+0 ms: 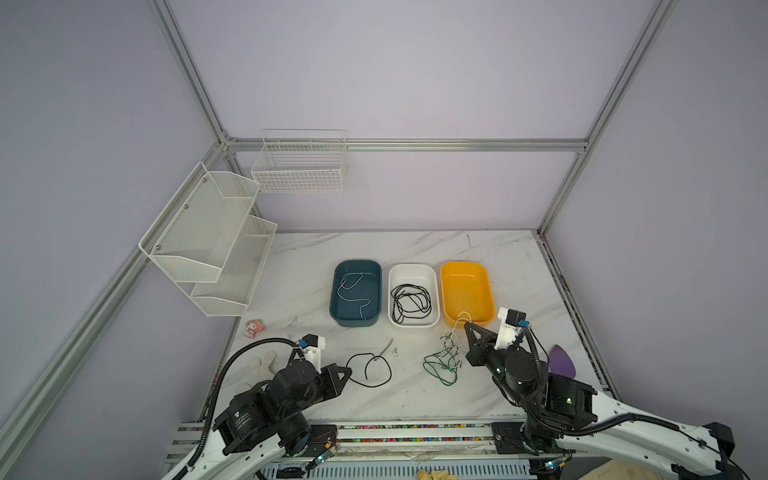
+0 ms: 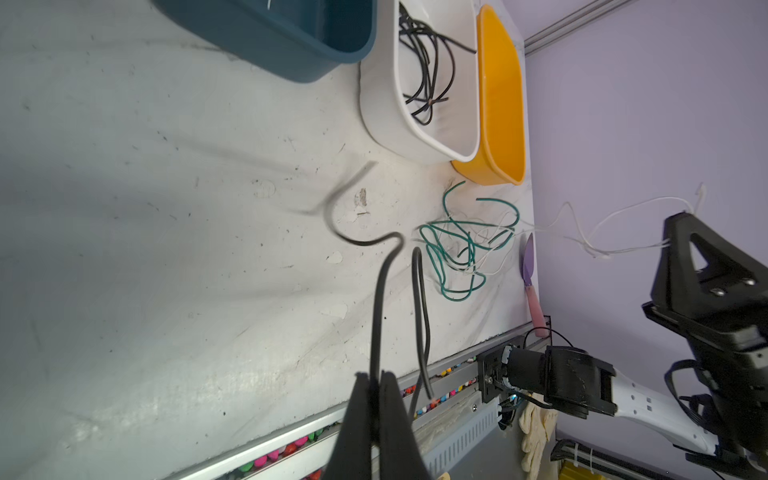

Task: Untangle the cables

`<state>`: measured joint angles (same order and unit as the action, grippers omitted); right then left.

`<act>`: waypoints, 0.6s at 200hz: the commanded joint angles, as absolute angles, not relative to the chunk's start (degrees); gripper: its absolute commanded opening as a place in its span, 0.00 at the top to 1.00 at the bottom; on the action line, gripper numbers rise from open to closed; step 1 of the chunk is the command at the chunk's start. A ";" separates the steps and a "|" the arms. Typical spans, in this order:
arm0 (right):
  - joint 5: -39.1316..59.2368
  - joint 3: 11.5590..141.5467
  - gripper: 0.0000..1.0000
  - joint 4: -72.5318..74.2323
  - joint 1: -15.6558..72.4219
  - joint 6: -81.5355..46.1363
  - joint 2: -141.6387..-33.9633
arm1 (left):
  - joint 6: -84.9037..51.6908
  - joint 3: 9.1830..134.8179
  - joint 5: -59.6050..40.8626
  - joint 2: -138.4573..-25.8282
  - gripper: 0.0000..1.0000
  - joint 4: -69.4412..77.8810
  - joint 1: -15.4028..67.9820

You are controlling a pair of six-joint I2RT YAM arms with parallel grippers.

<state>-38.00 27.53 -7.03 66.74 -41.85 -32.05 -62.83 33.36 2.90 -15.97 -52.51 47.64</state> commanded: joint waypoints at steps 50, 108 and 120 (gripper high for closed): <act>-36.85 23.93 1.00 -9.02 66.33 -45.09 -30.37 | -52.75 54.42 2.51 -27.64 1.00 -52.12 47.29; -34.74 21.37 1.00 -6.64 66.31 -43.25 -25.60 | -42.19 67.12 -1.46 -45.48 1.00 -46.52 47.19; -34.55 21.11 1.00 -6.49 66.35 -43.20 -25.06 | -40.04 69.88 -3.29 -49.64 1.00 -45.37 46.52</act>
